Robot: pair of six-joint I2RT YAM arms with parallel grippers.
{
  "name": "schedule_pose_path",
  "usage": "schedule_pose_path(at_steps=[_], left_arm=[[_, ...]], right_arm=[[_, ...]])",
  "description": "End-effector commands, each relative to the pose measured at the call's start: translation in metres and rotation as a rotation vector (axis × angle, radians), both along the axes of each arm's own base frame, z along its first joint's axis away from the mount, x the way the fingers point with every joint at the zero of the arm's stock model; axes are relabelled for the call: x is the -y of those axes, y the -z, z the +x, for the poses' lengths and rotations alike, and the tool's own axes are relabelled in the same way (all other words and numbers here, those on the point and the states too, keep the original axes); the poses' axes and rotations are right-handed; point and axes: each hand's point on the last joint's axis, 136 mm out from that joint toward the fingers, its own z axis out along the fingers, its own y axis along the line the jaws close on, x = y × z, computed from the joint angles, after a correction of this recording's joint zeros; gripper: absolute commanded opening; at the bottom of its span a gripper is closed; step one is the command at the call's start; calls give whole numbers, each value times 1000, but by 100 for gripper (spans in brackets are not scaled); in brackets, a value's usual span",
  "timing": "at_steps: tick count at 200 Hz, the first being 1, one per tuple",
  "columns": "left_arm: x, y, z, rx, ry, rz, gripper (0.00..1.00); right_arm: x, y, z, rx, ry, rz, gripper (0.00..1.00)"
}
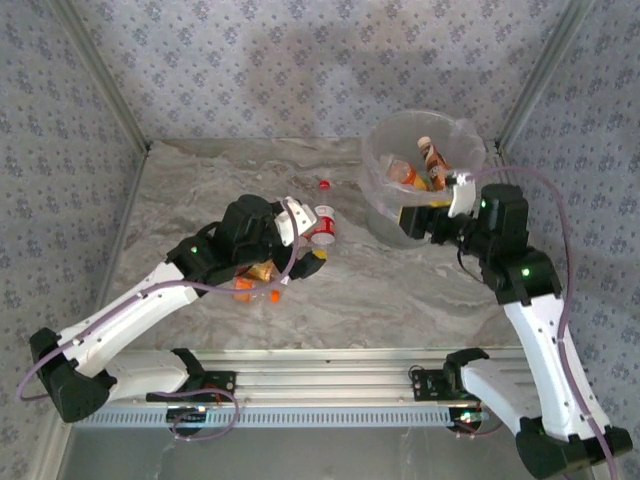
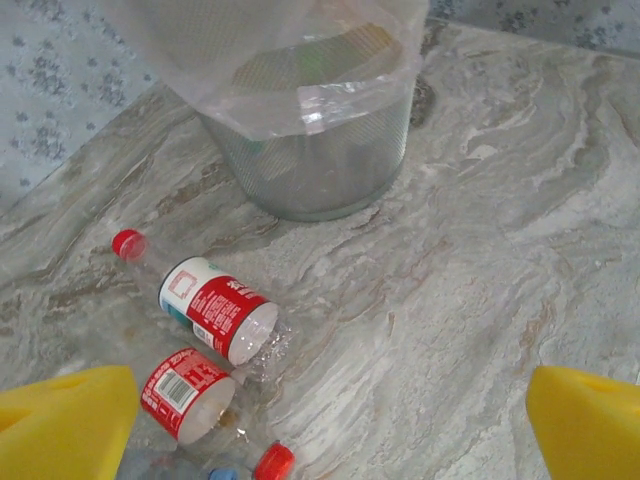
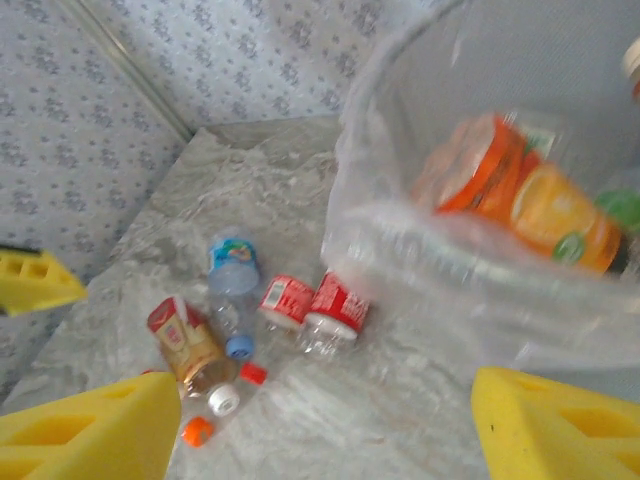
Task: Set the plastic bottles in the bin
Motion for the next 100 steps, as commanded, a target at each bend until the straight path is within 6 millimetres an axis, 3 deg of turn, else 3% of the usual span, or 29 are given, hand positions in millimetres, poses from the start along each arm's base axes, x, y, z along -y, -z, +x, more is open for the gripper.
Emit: schedule_pose_path(at_steps=[1, 49, 100], left_arm=[[-7, 2, 5, -92, -108, 0, 100], [-15, 6, 12, -151, -161, -30, 100], [-28, 32, 38, -337, -317, -32, 100]], right_arm=[[-6, 28, -18, -94, 6, 52, 79], [-23, 67, -31, -136, 36, 103, 80], [-49, 96, -30, -154, 17, 95, 81]])
